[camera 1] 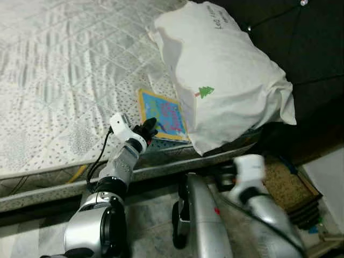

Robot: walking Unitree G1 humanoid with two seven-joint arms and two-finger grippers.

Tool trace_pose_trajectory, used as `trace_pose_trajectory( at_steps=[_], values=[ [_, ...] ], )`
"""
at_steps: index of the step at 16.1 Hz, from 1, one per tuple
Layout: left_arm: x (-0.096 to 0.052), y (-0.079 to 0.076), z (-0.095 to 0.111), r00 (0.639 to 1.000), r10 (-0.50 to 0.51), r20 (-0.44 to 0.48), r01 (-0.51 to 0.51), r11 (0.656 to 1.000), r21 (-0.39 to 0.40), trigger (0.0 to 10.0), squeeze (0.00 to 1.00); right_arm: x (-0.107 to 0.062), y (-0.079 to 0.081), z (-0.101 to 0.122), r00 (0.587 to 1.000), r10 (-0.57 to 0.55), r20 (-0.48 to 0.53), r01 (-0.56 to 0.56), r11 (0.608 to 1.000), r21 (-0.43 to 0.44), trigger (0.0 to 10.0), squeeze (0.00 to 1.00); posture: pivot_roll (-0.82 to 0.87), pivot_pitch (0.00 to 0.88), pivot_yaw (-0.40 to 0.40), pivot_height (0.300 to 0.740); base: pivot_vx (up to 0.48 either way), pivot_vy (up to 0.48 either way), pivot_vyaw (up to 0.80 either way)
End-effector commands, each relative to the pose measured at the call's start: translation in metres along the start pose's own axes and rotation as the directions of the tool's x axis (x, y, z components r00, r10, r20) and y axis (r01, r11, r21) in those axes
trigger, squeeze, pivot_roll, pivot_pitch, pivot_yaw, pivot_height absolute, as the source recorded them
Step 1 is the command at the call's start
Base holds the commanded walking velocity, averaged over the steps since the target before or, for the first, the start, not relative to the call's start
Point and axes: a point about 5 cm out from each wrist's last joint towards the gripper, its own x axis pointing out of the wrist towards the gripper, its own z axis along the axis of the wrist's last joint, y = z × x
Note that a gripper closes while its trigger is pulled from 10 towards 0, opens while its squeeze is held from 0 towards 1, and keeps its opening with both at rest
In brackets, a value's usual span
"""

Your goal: Clean up the room

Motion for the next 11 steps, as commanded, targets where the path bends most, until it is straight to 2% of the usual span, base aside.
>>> trace_pose_trajectory(
  at_steps=[1, 3, 6, 9, 10, 11],
  values=[
    [0.004, -0.01, -0.007, 0.999, -0.038, -0.031, 0.038, 0.999, -0.009, 10.0, 0.0, 0.001, 0.004, -0.007, 0.999, 0.024, -0.036, -0.023, 1.0, 0.004, 10.0, 0.0, -0.18, 0.212, -0.165, 0.543, 0.0, 0.0, 0.0],
    [0.005, -0.008, -0.008, 0.999, -0.031, -0.043, 0.03, 0.999, -0.02, 10.0, 0.0, 0.007, 0.017, -0.008, 0.999, 0.031, -0.039, -0.031, 1.0, 0.0, 10.0, 0.0, -0.18, 0.208, -0.163, 0.543, 0.0, 0.0, 0.0],
    [0.005, -0.004, -0.008, 0.998, 0.012, -0.06, -0.012, 1.0, -0.006, 10.0, 0.0, 0.004, 0.006, -0.005, 0.999, 0.023, -0.036, -0.024, 1.0, -0.011, 10.0, 0.0, -0.18, 0.203, -0.158, 0.543, 0.0, 0.0, 0.0],
    [0.003, 0.004, -0.004, 0.998, 0.048, -0.046, -0.046, 0.998, 0.033, 10.0, 0.0, 0.005, 0.004, -0.003, 0.999, 0.001, -0.034, -0.001, 1.0, -0.024, 10.0, 0.0, -0.18, 0.199, -0.155, 0.543, 0.0, 0.0, 0.0],
    [0.001, 0.008, -0.004, 0.996, 0.068, -0.054, -0.065, 0.996, 0.056, 10.0, 0.81, 0.006, 0.005, -0.003, 0.999, 0.001, -0.033, -0.002, 1.0, -0.025, 10.0, 0.0, -0.18, 0.199, -0.155, 0.543, 0.0, 0.0, 0.0],
    [0.0, 0.012, -0.002, 0.994, 0.09, -0.053, -0.087, 0.994, 0.07, 10.0, 1.0, 0.006, 0.004, -0.002, 1.0, 0.001, -0.031, -0.002, 1.0, -0.026, 10.0, 0.0, -0.18, 0.198, -0.155, 0.543, 0.0, 0.0, 0.0]
  ],
)
